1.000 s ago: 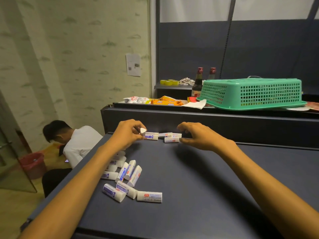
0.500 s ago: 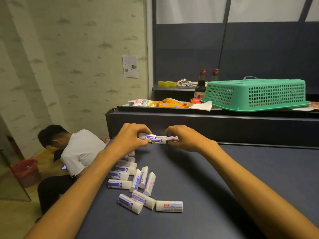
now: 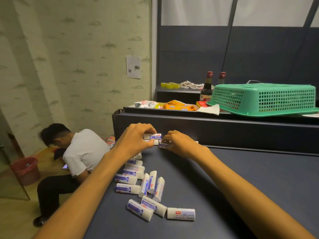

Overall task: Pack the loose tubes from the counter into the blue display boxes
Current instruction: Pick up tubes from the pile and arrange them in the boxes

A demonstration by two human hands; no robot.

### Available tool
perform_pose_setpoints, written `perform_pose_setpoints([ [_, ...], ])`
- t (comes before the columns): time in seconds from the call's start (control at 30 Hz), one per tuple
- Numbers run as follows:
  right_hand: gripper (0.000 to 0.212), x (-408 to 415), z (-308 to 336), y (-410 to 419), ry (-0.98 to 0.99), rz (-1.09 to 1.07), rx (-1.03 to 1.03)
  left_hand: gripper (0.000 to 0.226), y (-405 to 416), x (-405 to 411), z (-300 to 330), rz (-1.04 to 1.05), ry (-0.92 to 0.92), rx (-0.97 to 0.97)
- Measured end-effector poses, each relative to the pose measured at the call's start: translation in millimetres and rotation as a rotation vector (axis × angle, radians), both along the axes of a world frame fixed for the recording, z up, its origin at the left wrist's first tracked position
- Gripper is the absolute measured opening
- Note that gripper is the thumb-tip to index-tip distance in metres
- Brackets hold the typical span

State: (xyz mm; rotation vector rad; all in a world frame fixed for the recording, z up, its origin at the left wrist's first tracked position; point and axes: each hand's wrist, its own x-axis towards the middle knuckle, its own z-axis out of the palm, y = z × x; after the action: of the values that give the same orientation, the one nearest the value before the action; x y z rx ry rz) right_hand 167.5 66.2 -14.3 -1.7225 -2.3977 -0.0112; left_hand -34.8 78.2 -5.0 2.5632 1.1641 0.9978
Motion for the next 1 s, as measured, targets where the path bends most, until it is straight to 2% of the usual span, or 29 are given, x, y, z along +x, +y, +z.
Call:
perform_pose_setpoints([
  [0.17,0.028,0,-2,0,0.03,-0.031,-0.016,0.031,-3,0,1,0.003,0.005,0.004],
  [0.37,0.031,3,1,-5,0.081,-0.052,-0.054,0.034,-9,-1,2,-0.006,0.006,0.015],
  [0.47,0.032,8,6,-11,0.222,-0.032,-0.039,0.035,-12,-3,2,-0.003,0.001,0.015],
  [0.6,0.027,20,14,-26,0.517,-0.041,-0.044,0.034,-15,-7,3,-0.008,-0.004,0.03],
  [0.77,0.024,32,15,-46,0.653,-0.082,-0.001,0.032,-22,-9,4,-0.031,-0.021,0.036],
  [0.83,0.024,35,13,-54,0.652,-0.08,0.021,0.031,-25,-9,4,-0.05,-0.021,0.04],
  [1.0,0.029,41,8,-75,0.403,-0.086,0.13,0.03,-30,-5,0,-0.078,-0.032,0.052],
])
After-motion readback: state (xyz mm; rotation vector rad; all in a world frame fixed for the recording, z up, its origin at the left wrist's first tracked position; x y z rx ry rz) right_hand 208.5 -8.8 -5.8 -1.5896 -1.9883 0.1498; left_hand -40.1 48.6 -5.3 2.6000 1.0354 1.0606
